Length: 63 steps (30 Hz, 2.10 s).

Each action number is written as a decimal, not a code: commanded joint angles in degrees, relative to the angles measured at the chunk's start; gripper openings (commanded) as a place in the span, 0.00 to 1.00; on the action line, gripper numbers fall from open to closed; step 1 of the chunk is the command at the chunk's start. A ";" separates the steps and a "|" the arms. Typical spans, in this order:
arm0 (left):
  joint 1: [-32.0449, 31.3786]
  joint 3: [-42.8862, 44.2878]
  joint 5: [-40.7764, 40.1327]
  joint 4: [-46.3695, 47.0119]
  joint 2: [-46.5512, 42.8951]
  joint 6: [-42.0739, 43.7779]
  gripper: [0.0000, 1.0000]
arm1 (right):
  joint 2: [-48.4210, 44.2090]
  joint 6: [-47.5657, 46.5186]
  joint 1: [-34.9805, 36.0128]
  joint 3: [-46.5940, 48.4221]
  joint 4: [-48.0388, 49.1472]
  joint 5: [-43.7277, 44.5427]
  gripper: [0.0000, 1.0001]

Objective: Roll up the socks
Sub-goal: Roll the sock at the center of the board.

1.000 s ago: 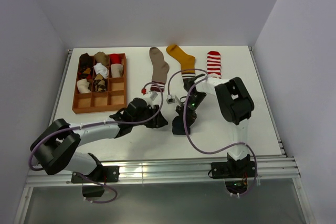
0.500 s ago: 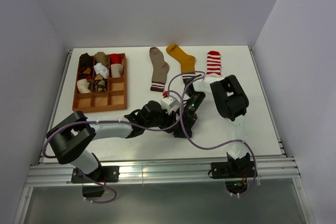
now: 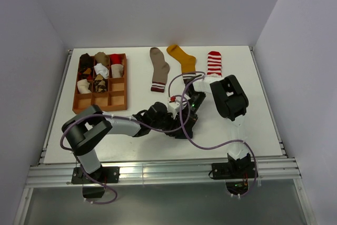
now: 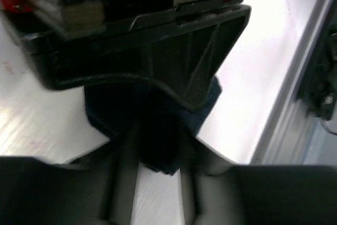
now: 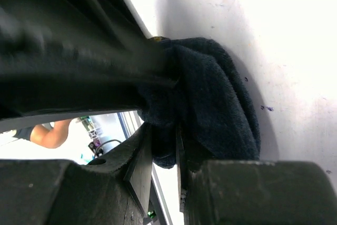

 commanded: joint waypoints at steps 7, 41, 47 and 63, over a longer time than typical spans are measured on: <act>-0.45 5.28 0.97 -7.77 6.82 -7.23 0.00 | -7.42 6.85 -0.41 -6.98 18.11 10.58 0.47; 8.16 20.93 17.12 -34.23 18.68 -22.01 0.00 | -57.70 -0.08 -10.61 -36.70 37.19 9.88 0.58; 9.21 27.52 17.04 -40.91 22.46 -19.28 0.00 | -63.77 2.89 2.38 -44.52 45.36 19.36 0.58; 9.92 31.65 19.68 -41.79 25.18 -19.99 0.00 | -59.31 5.19 16.99 -47.52 52.05 28.69 0.57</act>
